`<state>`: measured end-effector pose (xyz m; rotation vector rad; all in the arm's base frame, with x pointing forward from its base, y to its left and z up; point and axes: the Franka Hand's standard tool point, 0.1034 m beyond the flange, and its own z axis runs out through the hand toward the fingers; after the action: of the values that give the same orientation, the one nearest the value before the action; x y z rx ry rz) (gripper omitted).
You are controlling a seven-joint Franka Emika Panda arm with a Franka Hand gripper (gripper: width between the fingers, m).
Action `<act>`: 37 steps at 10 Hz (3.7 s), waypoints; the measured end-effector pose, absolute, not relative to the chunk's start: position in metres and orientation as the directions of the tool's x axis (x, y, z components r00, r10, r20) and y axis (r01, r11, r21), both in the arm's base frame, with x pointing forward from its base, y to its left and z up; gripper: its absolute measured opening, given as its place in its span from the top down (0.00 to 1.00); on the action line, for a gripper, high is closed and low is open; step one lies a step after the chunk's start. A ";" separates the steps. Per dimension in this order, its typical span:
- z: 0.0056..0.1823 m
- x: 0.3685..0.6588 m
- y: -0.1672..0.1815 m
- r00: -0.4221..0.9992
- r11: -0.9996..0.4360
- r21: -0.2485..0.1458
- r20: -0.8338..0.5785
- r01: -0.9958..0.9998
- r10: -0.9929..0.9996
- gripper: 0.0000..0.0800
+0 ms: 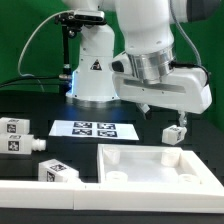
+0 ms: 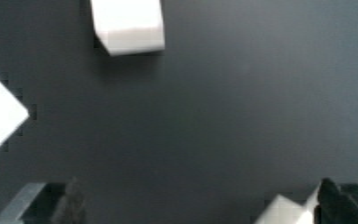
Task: Assemble one leg
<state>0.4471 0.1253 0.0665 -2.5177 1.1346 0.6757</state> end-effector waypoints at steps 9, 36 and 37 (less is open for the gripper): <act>0.045 0.428 0.128 0.484 -0.696 -0.041 -0.748 -0.717 -0.455 0.19; 0.007 0.380 0.151 0.354 -0.670 -0.007 -0.854 -0.742 -0.382 0.64; 0.007 0.380 0.151 0.354 -0.670 -0.007 -0.854 -0.743 -0.382 0.64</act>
Offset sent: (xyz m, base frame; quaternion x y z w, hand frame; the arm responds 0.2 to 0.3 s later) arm 0.0000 0.0000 0.0000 0.0000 -0.1938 0.0000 0.9810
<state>0.3796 0.1506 0.0071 -2.2272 0.9848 1.2452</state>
